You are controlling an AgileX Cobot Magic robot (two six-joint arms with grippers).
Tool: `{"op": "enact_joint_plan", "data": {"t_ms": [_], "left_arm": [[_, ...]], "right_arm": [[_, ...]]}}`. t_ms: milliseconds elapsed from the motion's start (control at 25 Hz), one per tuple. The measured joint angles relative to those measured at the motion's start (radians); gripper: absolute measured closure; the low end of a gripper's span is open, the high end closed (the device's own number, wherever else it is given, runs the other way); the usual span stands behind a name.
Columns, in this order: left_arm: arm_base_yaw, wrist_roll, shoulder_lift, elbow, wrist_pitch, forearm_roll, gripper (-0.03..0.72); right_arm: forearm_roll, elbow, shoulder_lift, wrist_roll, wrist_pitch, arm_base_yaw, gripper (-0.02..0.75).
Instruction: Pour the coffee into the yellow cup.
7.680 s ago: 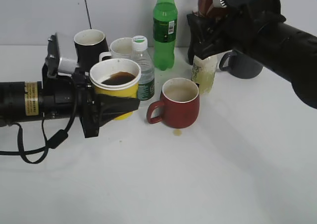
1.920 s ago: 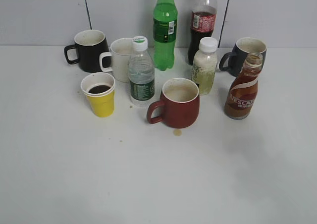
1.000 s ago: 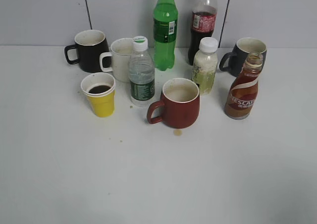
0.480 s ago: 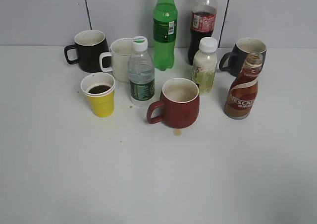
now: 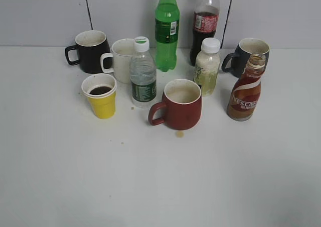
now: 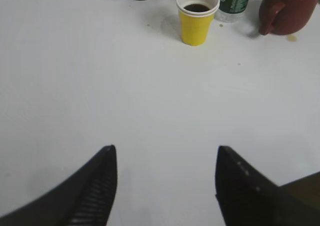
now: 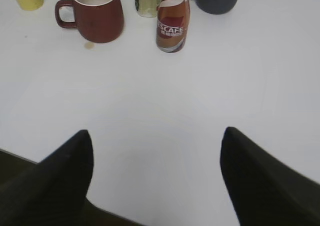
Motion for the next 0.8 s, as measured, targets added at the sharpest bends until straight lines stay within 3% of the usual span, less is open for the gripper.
{"op": "enact_joint_plan", "data": {"t_ms": [160,360,480,800], "left_arm": [[0.066,0.0,-0.005,0.0,0.0,-0.002,0.218],[0.259,0.0,-0.059,0.0,-0.003,-0.002,0.218],[0.32,0.0,-0.104,0.0,-0.003,-0.002,0.218],[0.34,0.0,-0.187,0.0,-0.003,-0.003,0.218]], "right_arm": [[0.0,0.001,0.0,0.0,0.0,-0.065,0.146],[0.0,0.001,0.0,0.0,0.0,-0.199,0.146],[0.0,0.001,-0.004,0.0,-0.001,-0.227,0.146],[0.001,0.001,-0.065,-0.001,-0.001,-0.24,0.146]]}}
